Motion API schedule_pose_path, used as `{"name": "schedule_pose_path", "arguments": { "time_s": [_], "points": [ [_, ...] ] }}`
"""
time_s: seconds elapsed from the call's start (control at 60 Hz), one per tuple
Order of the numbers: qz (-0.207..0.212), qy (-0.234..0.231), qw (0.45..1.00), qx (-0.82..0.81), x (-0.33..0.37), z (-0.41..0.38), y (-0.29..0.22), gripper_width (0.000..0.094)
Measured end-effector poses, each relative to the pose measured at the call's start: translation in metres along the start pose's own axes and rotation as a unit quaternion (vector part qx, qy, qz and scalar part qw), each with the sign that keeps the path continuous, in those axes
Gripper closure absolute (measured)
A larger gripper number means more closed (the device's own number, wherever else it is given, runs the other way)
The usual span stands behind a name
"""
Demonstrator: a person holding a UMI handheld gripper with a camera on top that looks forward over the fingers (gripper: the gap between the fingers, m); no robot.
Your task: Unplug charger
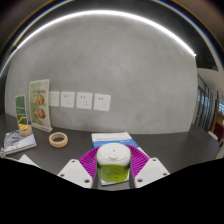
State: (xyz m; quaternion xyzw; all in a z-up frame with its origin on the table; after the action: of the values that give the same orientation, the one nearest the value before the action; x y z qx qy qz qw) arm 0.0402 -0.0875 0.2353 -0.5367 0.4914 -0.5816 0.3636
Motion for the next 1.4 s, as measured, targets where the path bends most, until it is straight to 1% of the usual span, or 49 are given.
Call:
{"name": "schedule_pose_path", "arguments": {
  "time_s": [0.083,0.1,0.15,0.183,0.2,0.217,0.233,0.283,0.35,0.45,0.483,0.533,0.583,0.633,0.7,0.717,0.8,0.817,0.85,0.9,0.917,1.017,1.117,1.133,1.183,1.3,1.317,1.4],
  "points": [
    [-0.053,-0.024,0.998,-0.019,-0.041,0.047,0.02,0.0527],
    [-0.063,-0.03,0.997,-0.022,-0.041,0.031,0.024,0.0526],
    [-0.094,-0.048,0.994,-0.029,-0.069,0.049,0.032,0.0525],
    [-0.114,-0.056,0.991,-0.034,-0.086,0.06,0.037,0.0502],
    [-0.111,-0.067,0.991,-0.04,-0.088,0.068,0.037,0.0504],
    [-0.108,-0.075,0.99,-0.047,-0.08,0.05,0.034,0.0499],
    [-0.111,-0.082,0.989,-0.051,-0.086,0.051,0.032,0.05],
    [-0.121,-0.091,0.987,-0.057,-0.102,0.059,0.026,0.0478],
    [-0.119,-0.096,0.987,-0.055,-0.13,0.077,0.022,0.0445],
    [-0.124,-0.095,0.986,-0.05,-0.142,0.064,0.021,0.0424],
    [-0.12,-0.092,0.987,-0.048,-0.144,0.064,0.021,0.0419],
    [-0.111,-0.086,0.989,-0.041,-0.146,0.063,0.022,0.0374],
    [-0.108,-0.076,0.991,-0.033,-0.144,0.062,0.026,0.0309],
    [-0.099,-0.072,0.992,-0.033,-0.14,0.059,0.026,0.0268],
    [-0.092,-0.069,0.993,-0.038,-0.125,0.056,0.025,0.0239],
    [-0.092,-0.065,0.993,-0.038,-0.107,0.054,0.026,0.0223],
    [-0.082,-0.061,0.994,-0.038,-0.069,0.046,0.019,0.0135],
    [-0.08,-0.062,0.994,-0.038,-0.071,0.045,0.018,0.0119],
    [-0.076,-0.059,0.995,-0.037,-0.057,0.044,0.014,0.0101],
    [-0.07,-0.048,0.996,-0.034,-0.015,0.035,0.011,0.0101],
    [-0.07,-0.046,0.996,-0.034,-0.018,0.04,0.009,0.0103],
    [-0.066,-0.029,0.997,-0.038,0.053,0.016,0.012,0.0104],
    [-0.064,-0.015,0.997,-0.03,0.124,-0.015,0.026,0.01],
    [-0.063,-0.01,0.998,-0.027,0.113,-0.015,0.028,0.0095],
    [-0.065,-0.004,0.998,-0.023,0.146,-0.031,0.039,0.0086],
    [-0.076,0.002,0.997,-0.024,0.215,-0.059,0.059,0.0087],
    [-0.078,0.002,0.997,-0.024,0.212,-0.06,0.06,0.0089],
    [-0.08,-0.008,0.997,-0.021,0.25,-0.077,0.07,0.0088]
  ]
}}
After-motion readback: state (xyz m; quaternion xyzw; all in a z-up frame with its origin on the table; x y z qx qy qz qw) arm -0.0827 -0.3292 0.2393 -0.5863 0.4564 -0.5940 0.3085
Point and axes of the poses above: the point between the fingertips, and its own axes, seen from behind it with the camera up: z to the right, y down, x backward, against the way the camera looks, the point moved 10 cm from there along x, backward, against the way the camera looks, and after that the axes turned 10 degrees about -x, right-handed, at the moved point
